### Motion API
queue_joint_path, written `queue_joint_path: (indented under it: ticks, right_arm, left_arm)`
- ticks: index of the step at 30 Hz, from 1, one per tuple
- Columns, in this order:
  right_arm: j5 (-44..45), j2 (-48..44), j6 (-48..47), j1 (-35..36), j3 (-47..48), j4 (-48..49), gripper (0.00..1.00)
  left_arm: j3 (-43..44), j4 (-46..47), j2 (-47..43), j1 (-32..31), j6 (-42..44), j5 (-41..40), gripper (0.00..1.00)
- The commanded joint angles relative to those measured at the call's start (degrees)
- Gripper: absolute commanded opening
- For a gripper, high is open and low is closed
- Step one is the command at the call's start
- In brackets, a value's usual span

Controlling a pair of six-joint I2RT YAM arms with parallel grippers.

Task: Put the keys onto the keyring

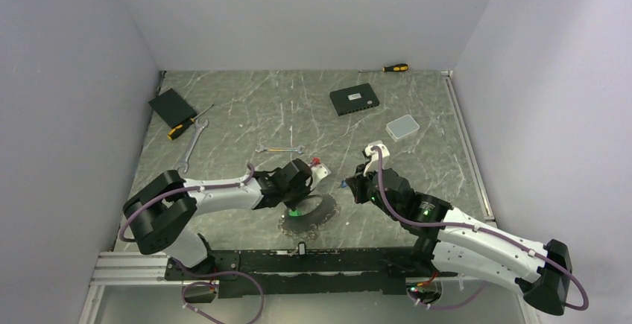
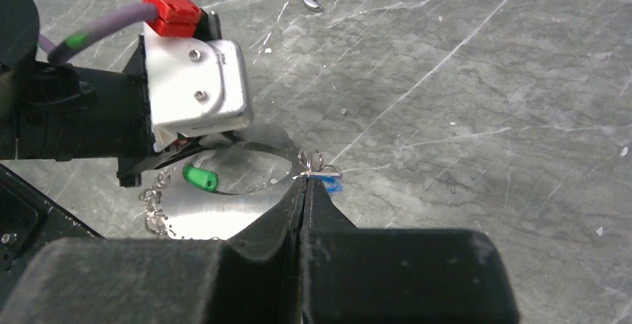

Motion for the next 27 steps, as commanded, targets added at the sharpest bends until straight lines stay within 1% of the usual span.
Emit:
queue_joint_path:
  ticks: [1, 5, 6, 8, 11, 12, 14, 17, 19, 21, 23, 24, 25, 27]
  right_arm:
    - [0.85, -0.01, -0.14, -0.26, 0.46, 2.2, 0.0]
    - [0.85, 0.26, -0.02, -0.33, 0.29, 2.61, 0.0]
    - [0.8, 0.34, 0.03, -0.35, 0.21, 2.58, 0.0]
    - [0.76, 0.43, 0.18, -0.35, 0.11, 2.6, 0.0]
    - [0.74, 0.44, 0.05, -0.35, 0.11, 2.34, 0.0]
    - [0.76, 0.44, -0.09, -0.35, 0.11, 2.31, 0.0]
    - [0.76, 0.66, -0.14, -0.37, 0.13, 2.3, 0.0]
    - [0.45, 0.99, -0.07, -0.44, -0.05, 3.0, 0.0]
    - [0.05, 1.34, 0.11, -0.44, -0.15, 3.63, 0.0]
    - [-0.11, 1.66, 0.35, -0.44, -0.09, 3.72, 0.0]
    - [-0.05, 1.46, 0.62, -0.44, -0.07, 3.43, 0.0]
    - [-0.03, 1.16, 0.71, -0.44, -0.13, 3.23, 0.0]
    - [0.16, 0.81, 0.73, -0.44, -0.15, 2.95, 0.0]
    - [0.75, -0.1, 0.97, -0.44, -0.2, 2.01, 0.0]
  left_arm:
    - [1.21, -0.08, -3.48, 0.7, -1.97, -1.52, 0.18]
    - [0.4, 0.01, -6.96, 0.7, -1.86, -0.28, 0.35]
    - [-0.07, 0.46, -8.23, 0.68, -1.93, -0.15, 0.42]
    - [-1.08, 1.09, -11.16, 0.7, -2.11, 0.06, 0.58]
    - [-2.69, 1.75, -15.91, 0.69, -2.46, 0.77, 0.96]
    - [-3.0, 1.69, -17.13, 0.7, -2.88, 1.19, 0.99]
    - [-3.34, 1.7, -19.33, 0.7, -4.46, 2.56, 1.0]
    - [-3.66, 2.9, -20.33, 0.69, -12.9, 1.13, 1.0]
    - [-1.14, -1.78, -19.01, 0.77, -16.62, 0.5, 0.99]
    - [1.15, -4.41, -17.32, 0.79, -18.13, 3.68, 0.99]
    - [1.24, -2.9, -16.64, 0.79, -19.99, 5.61, 0.99]
    - [0.99, -2.26, -16.47, 0.79, -21.73, 5.29, 0.98]
    - [1.26, -2.74, -15.99, 0.78, -23.65, 4.27, 0.94]
    - [5.23, -8.2, -13.66, 0.73, -27.36, 2.22, 0.83]
